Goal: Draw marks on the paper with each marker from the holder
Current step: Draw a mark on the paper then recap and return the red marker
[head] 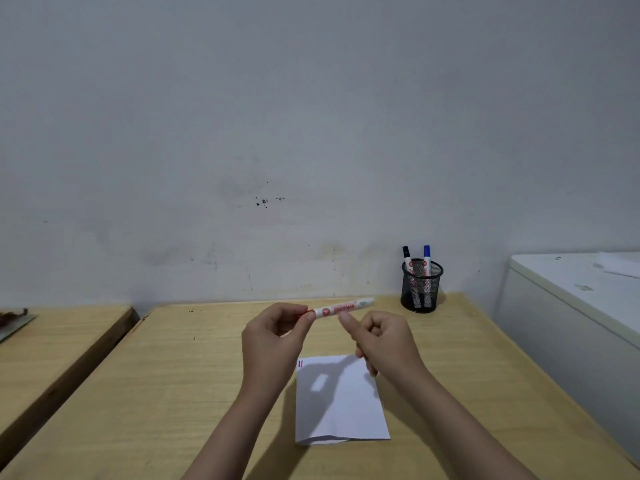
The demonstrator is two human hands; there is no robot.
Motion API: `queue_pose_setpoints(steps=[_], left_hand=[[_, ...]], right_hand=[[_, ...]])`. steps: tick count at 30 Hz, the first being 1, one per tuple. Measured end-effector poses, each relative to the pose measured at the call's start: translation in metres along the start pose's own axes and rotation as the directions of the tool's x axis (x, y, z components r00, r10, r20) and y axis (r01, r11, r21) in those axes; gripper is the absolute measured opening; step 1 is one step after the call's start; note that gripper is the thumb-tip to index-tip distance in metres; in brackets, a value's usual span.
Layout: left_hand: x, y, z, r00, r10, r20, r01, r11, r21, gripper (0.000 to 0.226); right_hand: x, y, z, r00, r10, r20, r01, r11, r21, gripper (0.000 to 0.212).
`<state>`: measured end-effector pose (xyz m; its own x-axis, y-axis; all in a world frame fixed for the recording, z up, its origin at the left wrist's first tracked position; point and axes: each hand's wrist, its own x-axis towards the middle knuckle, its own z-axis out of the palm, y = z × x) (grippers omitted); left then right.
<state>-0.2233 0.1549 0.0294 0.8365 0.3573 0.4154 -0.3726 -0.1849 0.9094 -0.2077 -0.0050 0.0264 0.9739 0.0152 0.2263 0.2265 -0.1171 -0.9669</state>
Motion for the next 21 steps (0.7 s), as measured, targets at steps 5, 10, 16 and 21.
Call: queue_pose_setpoints(steps=[5, 10, 16, 21], left_hand=[[-0.002, 0.001, 0.019, 0.993, 0.027, 0.113, -0.029, 0.999, 0.013, 0.006], [0.007, 0.004, 0.048, 0.979, 0.056, 0.196, -0.048, 0.998, -0.046, 0.009], [0.025, -0.003, 0.105, 0.970, 0.082, 0.229, -0.081, 0.997, -0.016, 0.016], [0.060, -0.031, 0.165, 0.945, 0.071, 0.320, -0.125, 0.980, 0.153, 0.029]], right_hand=[[0.019, 0.006, -0.024, 0.856, -0.507, 0.107, 0.501, 0.757, -0.419, 0.017], [0.031, 0.013, -0.048, 0.785, -0.580, 0.216, 0.611, 0.673, -0.416, 0.021], [0.070, -0.002, -0.100, 0.768, -0.632, 0.101, 0.579, 0.617, -0.533, 0.050], [0.136, -0.030, -0.148, 0.704, -0.619, -0.348, 0.433, 0.763, -0.479, 0.039]])
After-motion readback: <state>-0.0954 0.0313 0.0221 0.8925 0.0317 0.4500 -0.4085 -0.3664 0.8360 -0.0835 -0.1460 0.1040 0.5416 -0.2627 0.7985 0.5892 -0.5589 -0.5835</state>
